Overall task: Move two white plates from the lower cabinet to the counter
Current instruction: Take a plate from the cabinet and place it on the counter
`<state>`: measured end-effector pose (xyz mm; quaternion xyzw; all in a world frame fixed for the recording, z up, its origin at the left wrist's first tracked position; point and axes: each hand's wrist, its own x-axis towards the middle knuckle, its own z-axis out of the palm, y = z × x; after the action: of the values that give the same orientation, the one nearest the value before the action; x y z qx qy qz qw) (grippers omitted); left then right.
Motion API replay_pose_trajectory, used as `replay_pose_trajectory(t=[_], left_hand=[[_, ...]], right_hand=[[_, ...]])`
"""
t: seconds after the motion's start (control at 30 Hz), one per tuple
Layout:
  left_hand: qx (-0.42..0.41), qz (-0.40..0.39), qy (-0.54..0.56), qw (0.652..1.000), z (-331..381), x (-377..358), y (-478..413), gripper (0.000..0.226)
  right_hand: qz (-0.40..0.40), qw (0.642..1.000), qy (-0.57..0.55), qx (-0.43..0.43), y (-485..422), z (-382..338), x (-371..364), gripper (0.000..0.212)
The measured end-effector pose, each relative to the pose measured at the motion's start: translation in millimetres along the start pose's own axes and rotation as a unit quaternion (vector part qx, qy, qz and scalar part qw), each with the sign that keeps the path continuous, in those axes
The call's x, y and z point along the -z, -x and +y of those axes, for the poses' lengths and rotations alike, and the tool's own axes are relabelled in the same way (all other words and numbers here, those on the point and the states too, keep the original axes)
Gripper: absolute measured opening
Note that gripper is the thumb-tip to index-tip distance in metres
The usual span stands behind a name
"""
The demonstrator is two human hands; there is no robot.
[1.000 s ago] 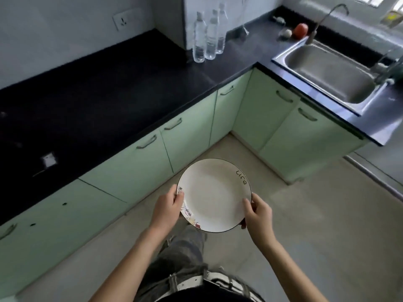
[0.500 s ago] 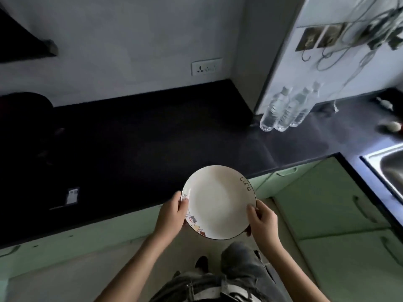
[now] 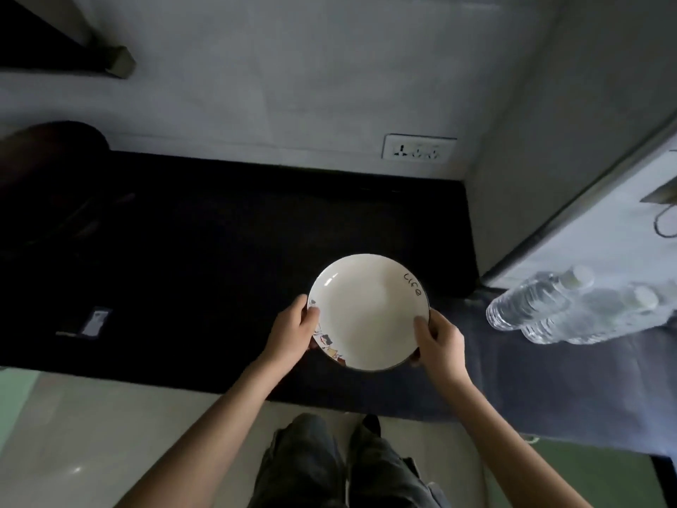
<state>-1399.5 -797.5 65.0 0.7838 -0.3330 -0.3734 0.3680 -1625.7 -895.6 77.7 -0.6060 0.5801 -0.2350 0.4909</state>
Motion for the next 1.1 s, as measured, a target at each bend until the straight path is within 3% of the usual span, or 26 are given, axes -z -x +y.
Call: replay_pose_trajectory(t=[0.37,0.5,1.1], left_hand=[[-0.021,0.002,-0.002,1.0,33,-30,-176,0.017],[-0.028,-0.023,-0.019,0.999,32,-46,-225,0.017],[-0.034,-0.06,-0.045,0.997,42,-65,-279,0.019]], right_hand=[[0.008,0.999,0.01,0.038,-193,4,-24,0.02],[0.024,1.0,0.012,0.016,-239,20,-32,0.019],[0.034,0.999,-0.022,-0.015,-283,28,-26,0.015]])
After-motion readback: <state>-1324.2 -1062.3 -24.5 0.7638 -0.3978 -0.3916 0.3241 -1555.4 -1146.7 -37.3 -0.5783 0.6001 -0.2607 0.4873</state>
